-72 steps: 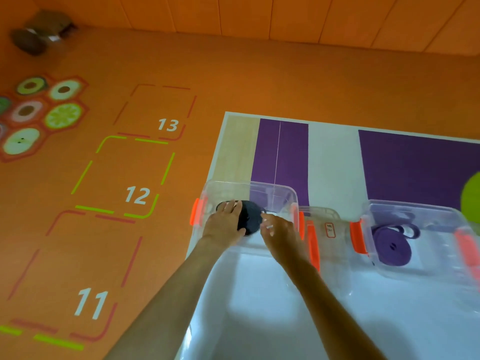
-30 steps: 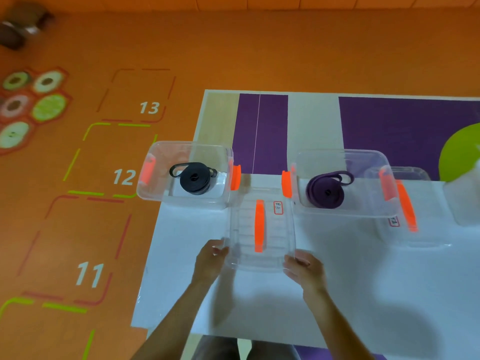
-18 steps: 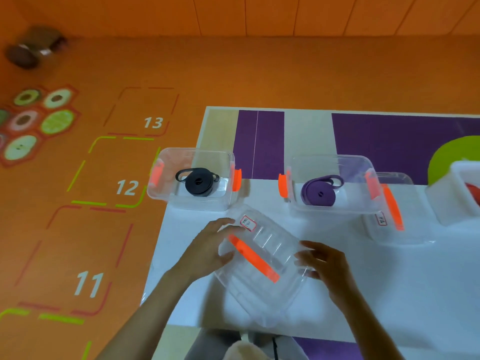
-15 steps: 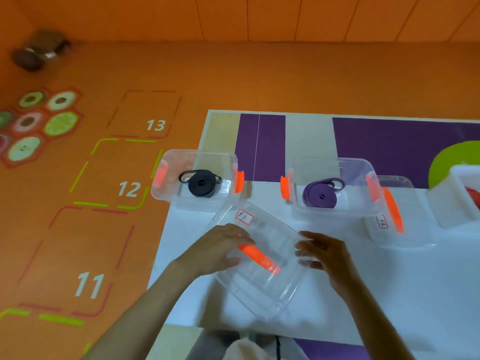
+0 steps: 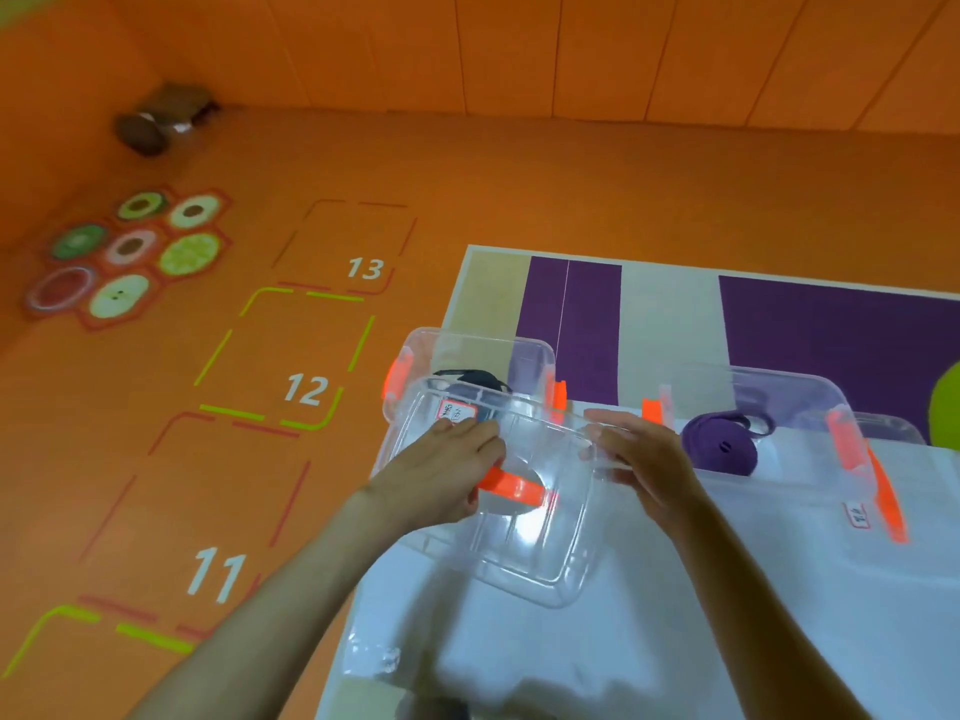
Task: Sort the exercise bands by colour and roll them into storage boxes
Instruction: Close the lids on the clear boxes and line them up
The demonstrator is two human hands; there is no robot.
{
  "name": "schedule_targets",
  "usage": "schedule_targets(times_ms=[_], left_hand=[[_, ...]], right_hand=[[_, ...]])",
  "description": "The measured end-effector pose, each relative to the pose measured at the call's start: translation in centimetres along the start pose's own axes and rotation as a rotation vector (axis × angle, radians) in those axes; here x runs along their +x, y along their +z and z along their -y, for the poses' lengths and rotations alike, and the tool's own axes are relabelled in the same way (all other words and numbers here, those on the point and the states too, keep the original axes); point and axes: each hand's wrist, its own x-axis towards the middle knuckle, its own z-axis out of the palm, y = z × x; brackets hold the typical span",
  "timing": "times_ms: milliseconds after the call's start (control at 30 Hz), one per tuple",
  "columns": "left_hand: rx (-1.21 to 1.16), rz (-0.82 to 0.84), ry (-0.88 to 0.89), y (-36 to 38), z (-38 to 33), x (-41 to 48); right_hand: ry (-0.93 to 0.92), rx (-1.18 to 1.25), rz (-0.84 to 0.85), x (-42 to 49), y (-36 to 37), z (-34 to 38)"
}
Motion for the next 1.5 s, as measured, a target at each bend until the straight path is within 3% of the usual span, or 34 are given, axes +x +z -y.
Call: schedule_targets(times_ms=[233,400,500,767,867,933,1000,1067,1133,1167,1233,1333,1500], left_hand=[[-0.027,0.038,-0.035,0.1,9.5,1.3],[-0.204,0.039,-0.084,-0.3,14.5,5.1],[-0.275,0.102,-0.173,1.2,16.5,8.2],[-0.301,0.241,-0.157,5.1,16.3,12.5],[-0.332,0.276,-0.179,5.5,16.2,12.4],[-0.352,0.254,-0.189,5.6,16.5,11.9],[-0.293,0.115,-0.18,6.2,16.7,10.6],[-0.233,-0.145,-0.369,7.6,16.8,8.4],[-0.268,-0.314,-0.794,9.8,17.5,5.8],[-0.365,-0.286,-1.019,11.1,18.2,4.5],[-0.78,-0.166,-1.338,11.9,18.8,3.5],[-1.384,-0.293,-1.442,11.2,18.4,3.6],[-1.521,-0.51,-1.353,12.5,18.5,1.8]], right_hand=[[-0.01,0.055,-0.073,6.2,6.8,0.8],[-0.122,-0.013,-0.445,10.4,9.1,-0.2],[-0.085,-0.143,-0.549,11.7,8.6,-2.7],[0.192,-0.006,-0.391,14.2,7.6,-5.4],[0.208,-0.032,-0.313,14.5,7.4,-5.6],[0.182,-0.109,-0.328,14.7,7.2,-6.6],[0.177,-0.18,-0.339,15.0,7.0,-7.8],[0.179,-0.186,-0.334,15.3,7.1,-8.3],[0.173,-0.173,-0.328,15.6,7.0,-8.4],[0.166,-0.183,-0.326,15.7,6.9,-8.4],[0.143,-0.23,-0.323,16.1,6.8,-8.7],[0.119,-0.249,-0.337,16.1,6.7,-9.1],[0.064,-0.242,-0.45,15.8,7.4,-8.5]])
